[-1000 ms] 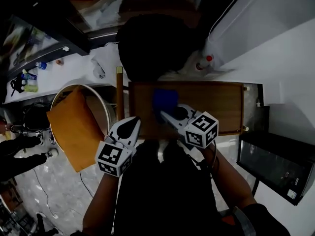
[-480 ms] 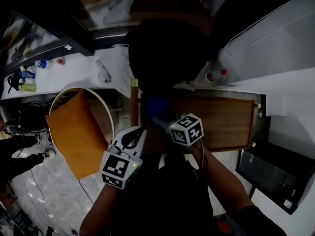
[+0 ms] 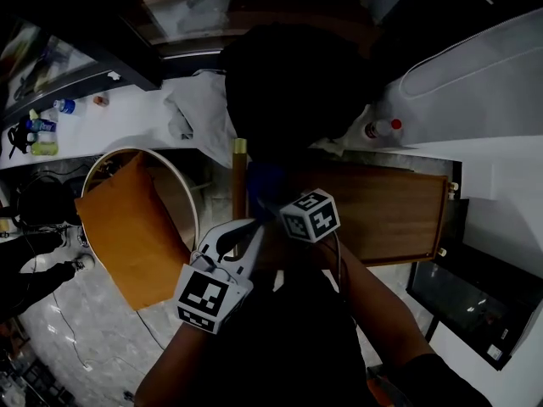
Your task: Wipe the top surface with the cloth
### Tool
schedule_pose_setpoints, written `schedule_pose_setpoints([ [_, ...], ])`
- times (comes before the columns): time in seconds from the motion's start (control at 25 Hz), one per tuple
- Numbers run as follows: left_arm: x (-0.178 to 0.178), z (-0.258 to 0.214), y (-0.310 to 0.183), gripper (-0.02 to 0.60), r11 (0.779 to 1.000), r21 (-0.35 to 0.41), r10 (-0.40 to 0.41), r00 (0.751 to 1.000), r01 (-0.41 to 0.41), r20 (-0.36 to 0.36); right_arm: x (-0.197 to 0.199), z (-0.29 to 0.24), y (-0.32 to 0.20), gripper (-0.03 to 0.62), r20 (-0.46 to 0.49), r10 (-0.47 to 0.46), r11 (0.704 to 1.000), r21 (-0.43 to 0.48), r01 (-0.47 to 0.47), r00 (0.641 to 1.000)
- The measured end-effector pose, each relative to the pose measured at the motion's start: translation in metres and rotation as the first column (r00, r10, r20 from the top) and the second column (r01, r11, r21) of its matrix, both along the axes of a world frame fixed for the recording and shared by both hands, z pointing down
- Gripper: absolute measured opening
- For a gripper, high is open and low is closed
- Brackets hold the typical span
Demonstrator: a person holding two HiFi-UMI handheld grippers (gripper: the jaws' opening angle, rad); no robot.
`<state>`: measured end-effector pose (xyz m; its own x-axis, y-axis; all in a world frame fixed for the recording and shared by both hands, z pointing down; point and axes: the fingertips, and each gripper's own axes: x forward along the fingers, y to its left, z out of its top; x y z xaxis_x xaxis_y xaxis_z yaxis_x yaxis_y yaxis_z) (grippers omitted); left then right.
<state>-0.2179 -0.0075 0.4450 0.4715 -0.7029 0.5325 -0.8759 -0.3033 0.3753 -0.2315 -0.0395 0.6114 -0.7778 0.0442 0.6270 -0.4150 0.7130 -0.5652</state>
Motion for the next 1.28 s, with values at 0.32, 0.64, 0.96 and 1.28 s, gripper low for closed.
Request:
schedule_pose_setpoints([
  [0.32, 0.005, 0.004, 0.001, 0.005, 1.0, -0.01, 0.017, 1.0, -0.017, -0.017, -0.003, 0.018, -0.008, 0.081, -0.078, 0.024, 1.0, 0.022, -0.022, 0.997],
  [0.64, 0.006, 0.006, 0.003, 0.005, 1.0, -0.01, 0.019, 1.0, -0.019, -0.023, 0.0, 0.031, -0.014, 0.081, -0.166, 0.049, 0.996, 0.078, -0.036, 0.985],
  [0.96, 0.005, 0.008, 0.014, 0.005, 1.0, -0.007, 0.005, 1.0, -0.005, -0.025, 0.004, 0.034, -0.012, 0.081, -0.182, 0.048, 0.994, 0.107, -0.029, 0.982],
  [1.28, 0.006, 0.019, 0.019, 0.005, 0.999, -0.042, -0.014, 1.0, 0.015, 0.01, 0.015, 0.037, -0.019, 0.081, -0.179, 0.056, 0.989, 0.146, -0.03, 0.982],
])
